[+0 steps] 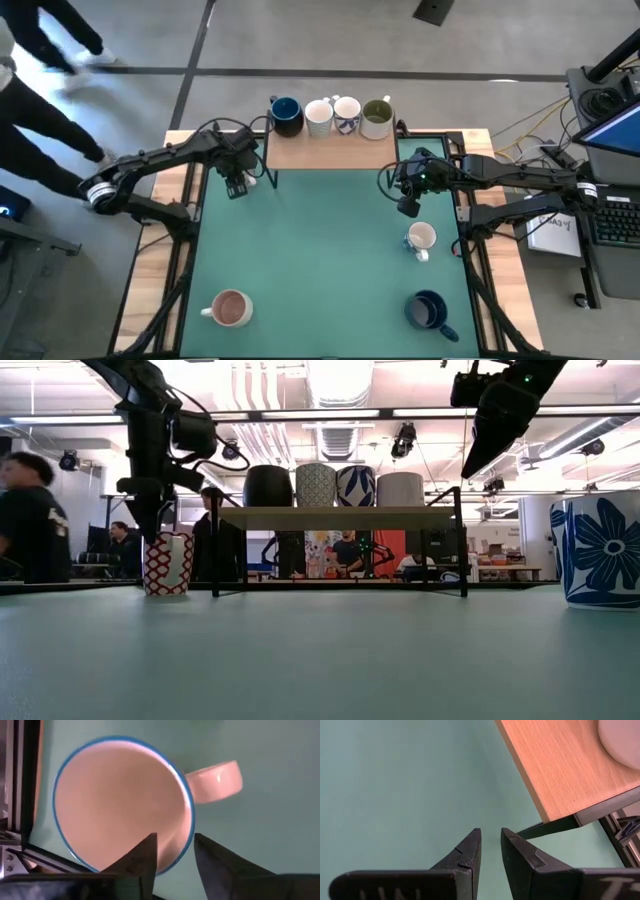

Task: Place coffee mugs
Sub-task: Put the red mug on the shelf

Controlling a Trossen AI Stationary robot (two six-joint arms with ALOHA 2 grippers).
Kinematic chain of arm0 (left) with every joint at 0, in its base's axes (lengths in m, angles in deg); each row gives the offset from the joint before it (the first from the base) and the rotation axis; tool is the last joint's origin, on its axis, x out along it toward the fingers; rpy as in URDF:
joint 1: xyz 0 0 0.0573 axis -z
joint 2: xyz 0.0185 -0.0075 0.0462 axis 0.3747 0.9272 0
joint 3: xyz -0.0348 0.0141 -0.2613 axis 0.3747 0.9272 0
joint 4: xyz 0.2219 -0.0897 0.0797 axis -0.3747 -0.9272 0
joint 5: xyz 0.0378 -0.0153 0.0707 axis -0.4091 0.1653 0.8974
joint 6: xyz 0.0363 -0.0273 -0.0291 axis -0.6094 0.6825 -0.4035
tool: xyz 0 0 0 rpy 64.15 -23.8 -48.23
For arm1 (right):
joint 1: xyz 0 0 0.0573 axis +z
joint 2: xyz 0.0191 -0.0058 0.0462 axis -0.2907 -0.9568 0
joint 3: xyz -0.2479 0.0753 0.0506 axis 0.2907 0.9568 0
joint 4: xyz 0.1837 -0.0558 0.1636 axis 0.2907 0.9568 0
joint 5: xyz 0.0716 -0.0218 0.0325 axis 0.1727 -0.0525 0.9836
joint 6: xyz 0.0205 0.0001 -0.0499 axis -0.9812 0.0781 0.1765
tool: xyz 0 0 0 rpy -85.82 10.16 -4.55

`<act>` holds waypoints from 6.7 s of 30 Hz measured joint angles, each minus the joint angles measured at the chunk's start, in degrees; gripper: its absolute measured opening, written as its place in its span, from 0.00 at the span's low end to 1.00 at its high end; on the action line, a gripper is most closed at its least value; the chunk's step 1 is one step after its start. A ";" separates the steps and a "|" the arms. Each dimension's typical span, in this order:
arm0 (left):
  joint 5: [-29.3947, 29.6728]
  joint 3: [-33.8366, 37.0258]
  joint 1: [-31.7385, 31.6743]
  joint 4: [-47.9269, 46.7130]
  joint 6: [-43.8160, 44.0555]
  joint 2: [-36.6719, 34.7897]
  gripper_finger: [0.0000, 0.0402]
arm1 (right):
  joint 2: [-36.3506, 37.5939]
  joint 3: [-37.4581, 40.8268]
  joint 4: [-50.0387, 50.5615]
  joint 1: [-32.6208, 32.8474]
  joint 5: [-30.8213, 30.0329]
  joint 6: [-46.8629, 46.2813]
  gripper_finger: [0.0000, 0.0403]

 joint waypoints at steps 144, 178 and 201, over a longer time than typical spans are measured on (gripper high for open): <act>-11.68 -17.64 31.69 6.48 -12.09 17.99 0.02 | 0.00 0.00 0.00 -0.02 -0.02 0.00 0.16; -5.66 -44.04 25.08 -18.33 -24.88 17.92 0.01 | 0.00 0.00 0.02 -0.02 0.00 0.00 0.16; -5.29 -49.37 16.00 -24.19 -29.98 17.68 0.01 | 0.01 0.00 0.01 -0.02 -0.02 0.00 0.16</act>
